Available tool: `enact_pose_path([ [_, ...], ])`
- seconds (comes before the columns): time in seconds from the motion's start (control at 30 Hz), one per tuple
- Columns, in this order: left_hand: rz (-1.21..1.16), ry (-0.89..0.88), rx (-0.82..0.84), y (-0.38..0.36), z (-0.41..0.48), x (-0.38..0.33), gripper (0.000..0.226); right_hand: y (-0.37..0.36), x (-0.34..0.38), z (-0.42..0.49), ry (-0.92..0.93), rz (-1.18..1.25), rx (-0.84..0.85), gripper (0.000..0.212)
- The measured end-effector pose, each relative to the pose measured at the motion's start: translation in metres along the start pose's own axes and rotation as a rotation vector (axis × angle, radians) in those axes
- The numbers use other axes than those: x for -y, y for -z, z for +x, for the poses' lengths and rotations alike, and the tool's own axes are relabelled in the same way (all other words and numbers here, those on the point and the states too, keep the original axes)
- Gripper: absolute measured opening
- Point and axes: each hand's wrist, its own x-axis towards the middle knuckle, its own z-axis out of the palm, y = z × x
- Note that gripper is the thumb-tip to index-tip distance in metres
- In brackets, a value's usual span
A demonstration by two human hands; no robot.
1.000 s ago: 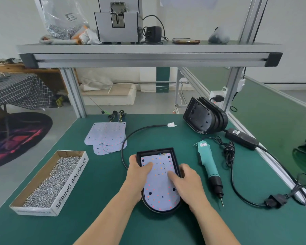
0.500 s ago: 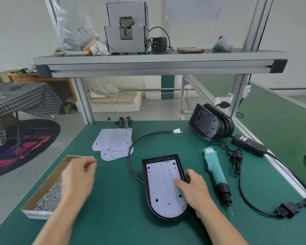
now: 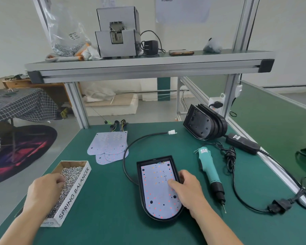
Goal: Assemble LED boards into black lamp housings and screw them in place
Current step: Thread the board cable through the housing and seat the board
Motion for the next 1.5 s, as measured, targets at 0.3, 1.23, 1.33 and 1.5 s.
enact_pose_path([
  [0.3,-0.211,0.169,-0.072,-0.003,0.009,0.004,0.021,0.001,0.001,0.000,-0.011,0.007,0.024,0.026],
  [1.23,0.238,-0.183,0.232,-0.006,0.038,0.009,0.022,0.001,0.003,-0.002,0.002,-0.022,0.004,0.030],
  [1.33,0.240,-0.237,0.239,-0.008,0.047,0.018,0.020,0.002,0.004,-0.003,0.001,-0.018,0.012,0.030],
  [1.5,0.250,-0.226,0.191,-0.027,0.056,0.041,0.025,0.002,0.004,-0.003,0.004,-0.013,0.014,0.028],
])
